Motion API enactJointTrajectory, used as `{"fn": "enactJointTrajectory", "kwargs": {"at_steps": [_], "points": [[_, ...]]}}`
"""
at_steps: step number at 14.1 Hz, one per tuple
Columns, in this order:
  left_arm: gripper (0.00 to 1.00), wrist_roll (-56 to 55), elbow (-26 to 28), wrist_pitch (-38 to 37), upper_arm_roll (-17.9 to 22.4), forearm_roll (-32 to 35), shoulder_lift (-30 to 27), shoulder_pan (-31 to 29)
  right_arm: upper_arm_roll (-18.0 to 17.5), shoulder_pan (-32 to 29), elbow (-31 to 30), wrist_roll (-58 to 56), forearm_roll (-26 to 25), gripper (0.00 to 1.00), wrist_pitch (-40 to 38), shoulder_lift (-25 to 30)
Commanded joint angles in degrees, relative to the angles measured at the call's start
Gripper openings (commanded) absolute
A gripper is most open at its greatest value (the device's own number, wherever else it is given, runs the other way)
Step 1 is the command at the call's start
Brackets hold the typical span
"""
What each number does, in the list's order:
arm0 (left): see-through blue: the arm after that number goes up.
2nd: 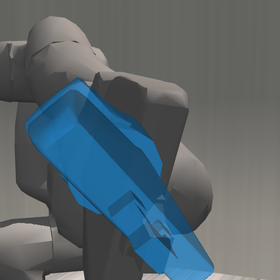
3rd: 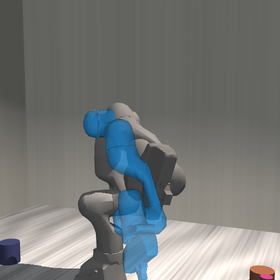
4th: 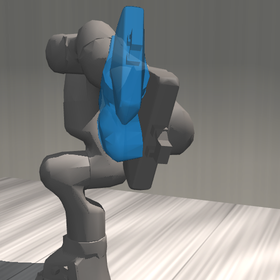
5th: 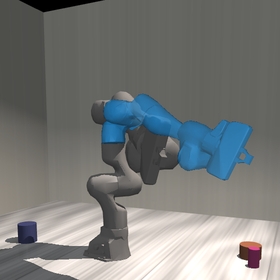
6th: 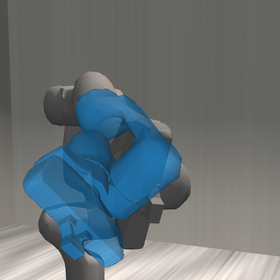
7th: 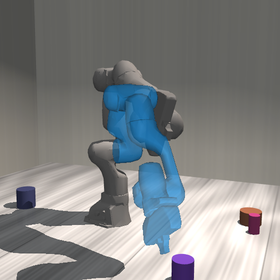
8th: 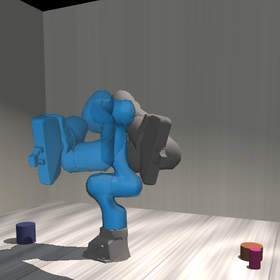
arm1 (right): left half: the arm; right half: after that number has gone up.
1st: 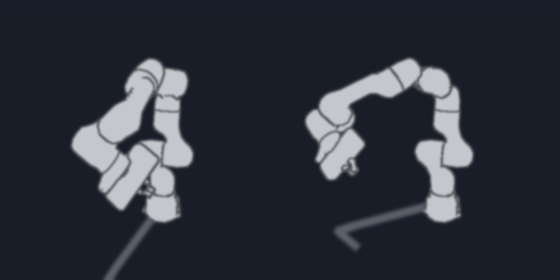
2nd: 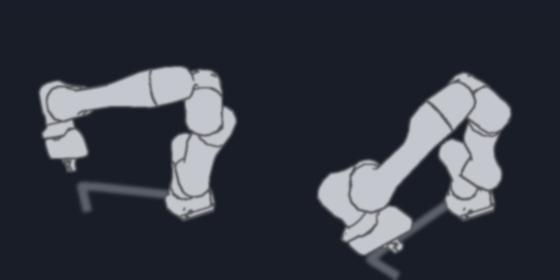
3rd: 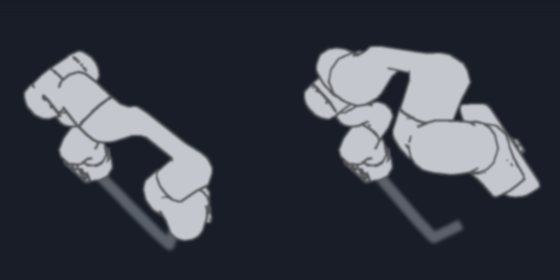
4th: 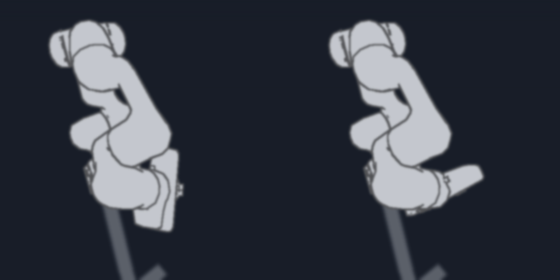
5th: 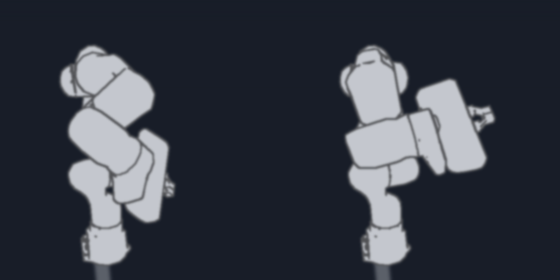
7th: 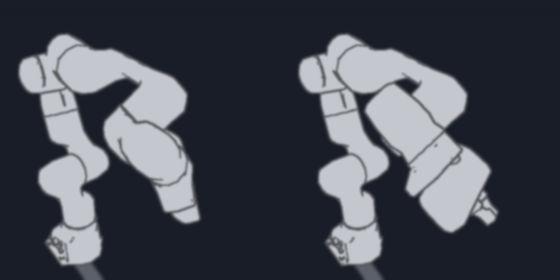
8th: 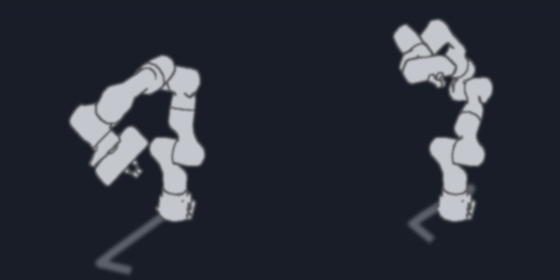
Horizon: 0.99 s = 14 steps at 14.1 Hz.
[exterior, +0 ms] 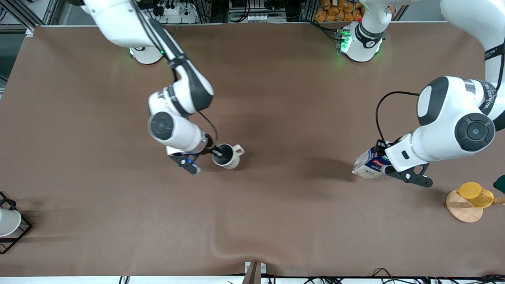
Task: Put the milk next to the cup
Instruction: 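Carry the mug and the carton toward each other with both grippers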
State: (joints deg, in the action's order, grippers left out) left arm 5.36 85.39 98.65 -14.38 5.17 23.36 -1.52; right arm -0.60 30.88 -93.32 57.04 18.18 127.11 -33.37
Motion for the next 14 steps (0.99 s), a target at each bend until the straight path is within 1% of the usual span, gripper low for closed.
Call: {"fn": "enactJointTrajectory", "kwargs": {"at_steps": [1, 3, 6, 7, 8, 9, 10, 12, 13, 14], "points": [[0.45, -3.9, 0.2, -1.7, -2.3, 0.5, -1.3, -0.2, 0.9, 3.0, 4.7, 4.4, 1.1, 0.0, 1.9, -4.8], [0.45, -7.0, 0.2, -2.3, -4.0, 0.6, -1.4, -0.3, 1.0, 4.4, 4.9, 5.1, 0.8, 0.0, 3.5, -5.7], [0.45, -11.2, 0.2, -2.3, -6.5, 0.5, -1.4, -0.2, 1.1, 5.5, 4.8, 5.1, 0.6, 0.0, 3.8, -6.1], [0.45, -12.9, 0.2, -2.3, -7.2, 0.7, -1.3, -0.2, 1.3, 5.9, 4.8, 5.3, 0.6, 0.03, 3.8, -6.1], [0.45, -14.1, 0.2, -2.3, -8.0, 0.7, -1.3, -0.2, 1.4, 6.0, 4.8, 5.9, 0.5, 0.37, 3.8, -6.2], [0.45, -15.1, 0.2, -2.3, -8.6, 0.8, -1.3, -0.1, 1.4, 6.0, 4.8, 6.1, 0.1, 0.79, 3.8, -6.1], [0.45, -15.8, 0.2, -2.3, -9.0, 1.1, -1.1, 0.1, 1.5, 5.9, 4.8, 6.4, -0.2, 1.0, 3.7, -6.0], [0.45, -17.6, 0.3, -2.3, -9.1, 1.2, -0.9, 1.2, 1.7, 5.2, 6.0, 6.4, -0.2, 1.0, 2.8, -5.4], [0.45, -18.5, 0.3, -2.3, -9.1, 0.9, -0.9, 1.5, 1.7, 4.5, 7.3, 6.3, -0.1, 1.0, 0.1, -5.1], [0.45, -19.2, 0.2, -2.3, -9.1, 0.7, -0.8, 2.2, 1.8, 3.3, 9.5, 6.3, -0.2, 1.0, -5.3, -5.0]]}}
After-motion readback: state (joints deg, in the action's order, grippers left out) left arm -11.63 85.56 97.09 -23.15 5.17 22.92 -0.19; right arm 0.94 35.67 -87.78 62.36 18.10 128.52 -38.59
